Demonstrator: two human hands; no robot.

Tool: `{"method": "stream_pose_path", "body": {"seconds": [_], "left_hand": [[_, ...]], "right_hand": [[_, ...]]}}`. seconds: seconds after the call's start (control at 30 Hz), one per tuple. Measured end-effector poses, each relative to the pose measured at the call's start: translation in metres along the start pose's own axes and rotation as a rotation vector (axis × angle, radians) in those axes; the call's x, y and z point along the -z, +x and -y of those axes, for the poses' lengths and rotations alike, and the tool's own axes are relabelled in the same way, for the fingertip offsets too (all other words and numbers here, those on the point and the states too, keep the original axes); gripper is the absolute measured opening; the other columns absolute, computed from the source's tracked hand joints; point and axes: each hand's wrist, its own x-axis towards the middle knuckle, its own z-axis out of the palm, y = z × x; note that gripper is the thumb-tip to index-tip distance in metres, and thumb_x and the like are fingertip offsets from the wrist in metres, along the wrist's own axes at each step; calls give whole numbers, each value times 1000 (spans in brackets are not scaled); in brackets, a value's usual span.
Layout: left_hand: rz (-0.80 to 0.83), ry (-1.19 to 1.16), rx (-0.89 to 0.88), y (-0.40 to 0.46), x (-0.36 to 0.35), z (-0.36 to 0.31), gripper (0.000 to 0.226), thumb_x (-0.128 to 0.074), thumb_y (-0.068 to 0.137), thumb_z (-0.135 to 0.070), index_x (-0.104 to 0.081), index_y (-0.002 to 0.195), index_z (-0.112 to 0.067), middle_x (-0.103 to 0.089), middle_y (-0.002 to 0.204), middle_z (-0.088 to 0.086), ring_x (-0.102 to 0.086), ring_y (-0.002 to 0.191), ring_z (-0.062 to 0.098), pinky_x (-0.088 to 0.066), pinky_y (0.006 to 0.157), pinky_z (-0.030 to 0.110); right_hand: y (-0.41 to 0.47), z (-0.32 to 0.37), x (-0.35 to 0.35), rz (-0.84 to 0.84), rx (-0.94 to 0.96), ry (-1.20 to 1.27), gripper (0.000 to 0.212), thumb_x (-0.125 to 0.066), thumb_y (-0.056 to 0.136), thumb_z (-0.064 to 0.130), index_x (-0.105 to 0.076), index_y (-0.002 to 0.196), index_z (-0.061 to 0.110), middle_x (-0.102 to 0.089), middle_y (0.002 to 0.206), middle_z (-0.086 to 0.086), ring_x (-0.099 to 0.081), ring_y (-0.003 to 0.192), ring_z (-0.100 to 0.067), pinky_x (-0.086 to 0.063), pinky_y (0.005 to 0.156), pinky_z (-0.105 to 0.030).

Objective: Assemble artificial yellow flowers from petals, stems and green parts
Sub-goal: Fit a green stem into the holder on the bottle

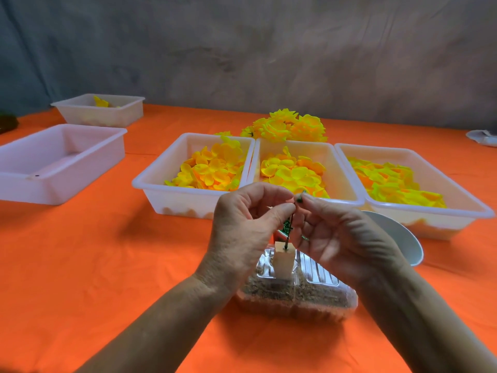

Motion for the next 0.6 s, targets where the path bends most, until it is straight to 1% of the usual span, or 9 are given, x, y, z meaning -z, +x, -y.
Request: {"method": "stream_pose_path", "body": {"seconds": [0.1,0.23,0.3,0.33,0.4,0.43,0.5,0.6], "left_hand": [[1,14,2,1,0,0,10,-72,78,1,-71,81,-8,-72,77,11,-67,66,15,-50,53,16],[-2,16,-4,0,1,-1,11,-70,79,2,-71,77,-9,-71,67,2,-61,56,2,-47,49,12],[-10,3,3,0,1,-2,12,-69,79,3,-71,76,-9,-69,63,-2,-58,52,0,-45,47,11],[-14,3,5,1,1,-3,12,-69,79,2,-71,76,-9,-68,62,-3,-57,51,-1,-45,47,11],[-20,31,-4,4,0,-4,10,-70,79,0,-71,76,-10,-67,59,-6,-55,50,-2,-44,49,11],[-18,53,-13,7,0,-4,10,-70,79,-2,-72,76,-11,-66,57,-8,-54,50,-3,-44,50,11],[7,87,-24,12,0,-6,11,-70,79,-3,-71,76,-13,-65,56,-10,-54,50,-4,-43,51,11],[76,145,-28,19,-1,-8,10,-73,78,-6,-71,73,-14,-66,57,-8,-54,50,-3,-43,51,10]], "right_hand": [[1,1,1,-7,-17,0,10,-63,72,12,-66,81,8,-64,70,-2,-57,53,-5,-48,50,-15],[2,1,2,-12,-29,5,10,-65,69,12,-66,79,10,-65,68,-1,-57,52,-4,-48,50,-16],[3,1,2,-21,-52,22,11,-66,67,13,-66,78,10,-65,66,0,-57,51,-4,-47,50,-17],[4,2,1,-26,-69,34,8,-65,67,13,-67,75,10,-65,66,0,-56,50,-5,-46,49,-17],[5,3,0,-37,-108,71,4,-64,67,12,-68,69,10,-65,64,-1,-55,47,-5,-44,48,-17],[5,3,-1,-44,-126,92,5,-64,67,12,-67,70,10,-65,64,-1,-54,46,-5,-44,47,-17],[7,3,-2,-53,-153,119,11,-65,65,13,-66,76,10,-64,64,0,-53,45,-5,-42,46,-15],[8,2,-3,-62,-166,125,20,-65,65,13,-65,85,11,-61,65,1,-52,44,-4,-41,44,-14]]}}
